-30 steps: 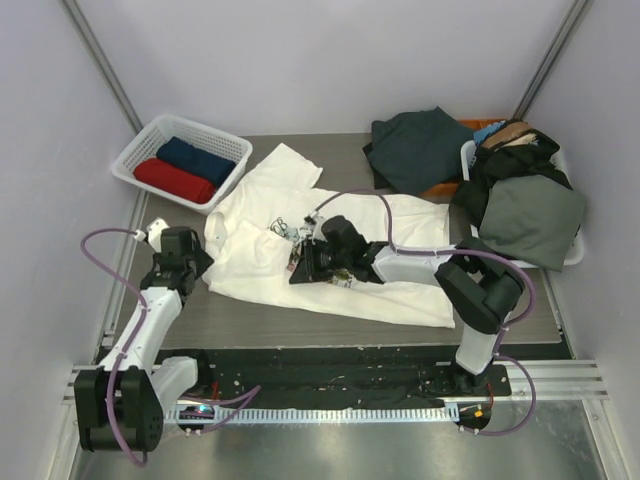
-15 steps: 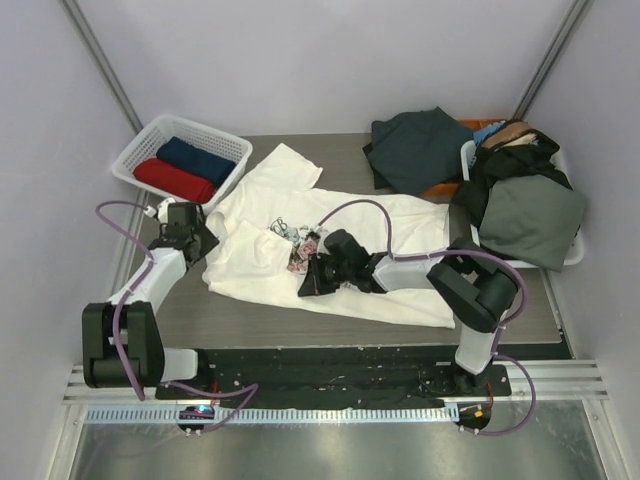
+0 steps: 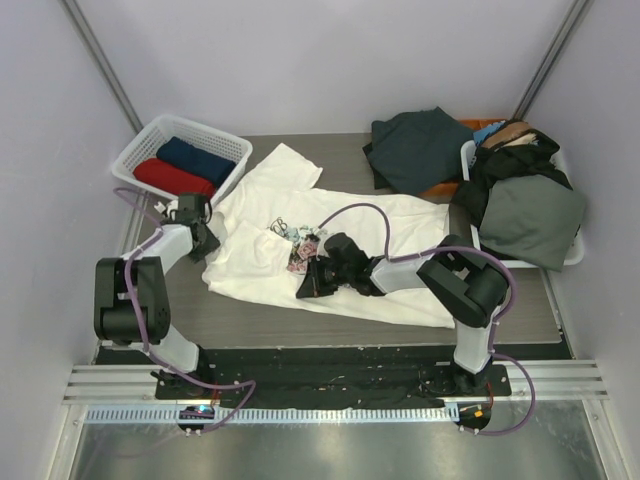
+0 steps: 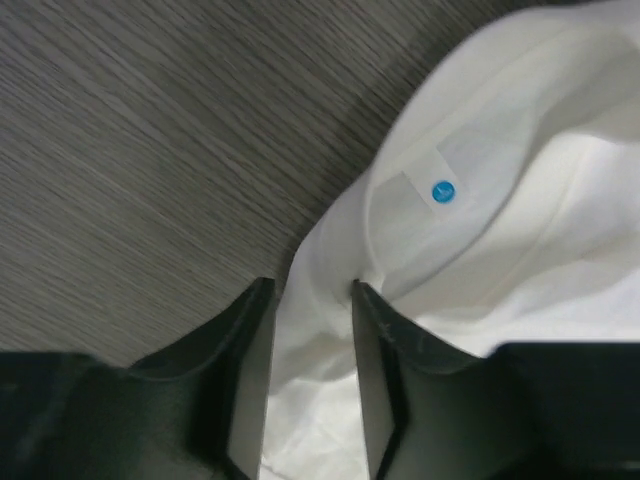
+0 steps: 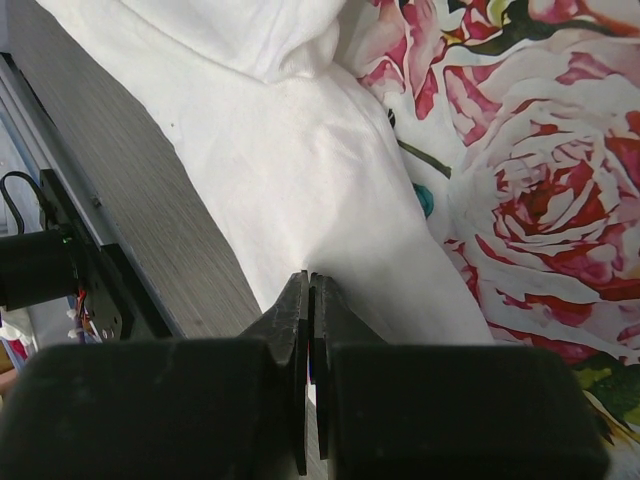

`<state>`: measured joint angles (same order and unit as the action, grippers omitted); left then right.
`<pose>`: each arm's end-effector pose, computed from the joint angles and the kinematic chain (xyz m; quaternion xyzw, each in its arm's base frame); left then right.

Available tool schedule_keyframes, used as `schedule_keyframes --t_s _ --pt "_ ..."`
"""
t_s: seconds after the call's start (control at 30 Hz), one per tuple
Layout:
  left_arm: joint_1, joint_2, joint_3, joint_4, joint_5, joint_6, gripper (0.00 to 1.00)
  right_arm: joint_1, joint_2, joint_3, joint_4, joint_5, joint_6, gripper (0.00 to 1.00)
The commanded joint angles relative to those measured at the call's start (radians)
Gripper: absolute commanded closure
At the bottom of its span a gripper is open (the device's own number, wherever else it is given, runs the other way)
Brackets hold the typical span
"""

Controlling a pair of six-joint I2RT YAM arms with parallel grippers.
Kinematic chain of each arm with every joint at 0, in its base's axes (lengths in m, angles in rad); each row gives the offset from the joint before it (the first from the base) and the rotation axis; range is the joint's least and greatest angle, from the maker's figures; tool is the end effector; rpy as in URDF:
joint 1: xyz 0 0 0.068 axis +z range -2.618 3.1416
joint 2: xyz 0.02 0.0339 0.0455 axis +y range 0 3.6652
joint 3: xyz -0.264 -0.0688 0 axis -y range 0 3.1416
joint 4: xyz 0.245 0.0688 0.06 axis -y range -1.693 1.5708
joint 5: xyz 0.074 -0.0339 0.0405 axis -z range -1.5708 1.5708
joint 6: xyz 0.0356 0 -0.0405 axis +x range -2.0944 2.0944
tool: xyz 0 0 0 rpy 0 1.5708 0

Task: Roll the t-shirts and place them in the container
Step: Fold the T-shirt at the center of the board.

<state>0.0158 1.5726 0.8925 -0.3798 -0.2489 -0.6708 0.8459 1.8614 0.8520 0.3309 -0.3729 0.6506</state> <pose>0.3016 0.0135 0.1754 -0.3527 0.8935 0.0331 0.2760 0.2292 0.2783 0.1237 -0.1660 0.8745 0.4110 0.1970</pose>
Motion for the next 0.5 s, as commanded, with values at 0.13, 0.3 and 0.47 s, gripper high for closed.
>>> schedule_keyframes --t_s 0.13,0.3,0.47 --pt "0.007 0.072 0.072 -0.059 -0.133 0.022 0.95 -0.001 0.015 -0.016 0.028 0.022 -0.002 0.99" --pt "0.009 0.055 0.100 -0.082 -0.236 0.040 1.00 -0.004 0.027 -0.007 -0.010 0.055 -0.003 0.99" --pt "0.010 0.017 0.125 -0.116 -0.370 0.051 1.00 -0.016 0.036 -0.004 -0.049 0.081 0.001 0.99"
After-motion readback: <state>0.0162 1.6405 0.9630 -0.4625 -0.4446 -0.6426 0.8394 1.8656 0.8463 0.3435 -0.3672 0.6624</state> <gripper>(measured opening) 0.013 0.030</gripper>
